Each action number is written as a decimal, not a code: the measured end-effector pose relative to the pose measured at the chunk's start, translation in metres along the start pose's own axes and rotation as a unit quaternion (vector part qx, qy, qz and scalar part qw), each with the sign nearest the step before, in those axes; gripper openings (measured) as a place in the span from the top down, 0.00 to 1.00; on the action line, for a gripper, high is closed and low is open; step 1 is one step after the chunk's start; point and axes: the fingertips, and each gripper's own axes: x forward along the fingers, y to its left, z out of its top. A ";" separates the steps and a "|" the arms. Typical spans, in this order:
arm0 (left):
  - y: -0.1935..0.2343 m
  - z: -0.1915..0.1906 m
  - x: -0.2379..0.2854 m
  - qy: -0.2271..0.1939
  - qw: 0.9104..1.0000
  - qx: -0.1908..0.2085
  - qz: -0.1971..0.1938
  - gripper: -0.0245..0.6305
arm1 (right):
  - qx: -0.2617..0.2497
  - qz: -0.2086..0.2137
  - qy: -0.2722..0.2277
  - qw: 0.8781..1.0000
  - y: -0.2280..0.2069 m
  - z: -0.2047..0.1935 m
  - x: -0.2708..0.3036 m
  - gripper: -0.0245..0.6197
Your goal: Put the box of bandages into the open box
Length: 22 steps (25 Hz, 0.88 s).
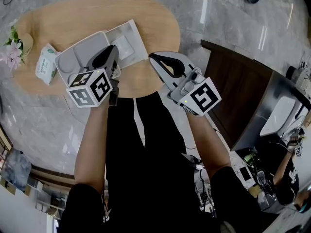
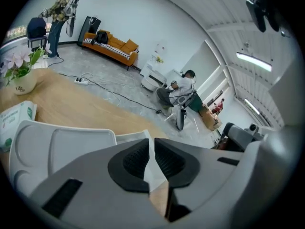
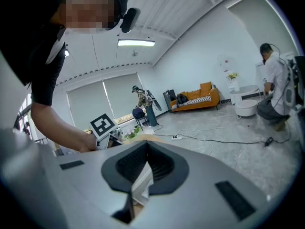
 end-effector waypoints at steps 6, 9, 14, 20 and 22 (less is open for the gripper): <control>-0.035 0.046 -0.049 -0.069 0.997 0.019 -0.043 0.93 | -0.031 0.014 -0.013 0.999 0.020 0.051 -0.003 0.95; -0.061 0.069 -0.083 -0.109 0.991 0.030 -0.079 0.94 | -0.046 0.020 -0.022 0.998 0.033 0.083 -0.007 0.95; -0.107 0.108 -0.151 -0.182 0.971 0.063 -0.142 0.94 | -0.076 0.030 -0.054 0.995 0.057 0.145 -0.018 0.95; -0.173 0.142 -0.245 -0.242 0.948 0.100 -0.180 0.94 | -0.097 0.035 -0.097 0.990 0.101 0.228 -0.062 0.95; -0.189 0.161 -0.272 -0.267 0.936 0.127 -0.192 0.94 | -0.119 0.040 -0.120 0.985 0.112 0.259 -0.071 0.95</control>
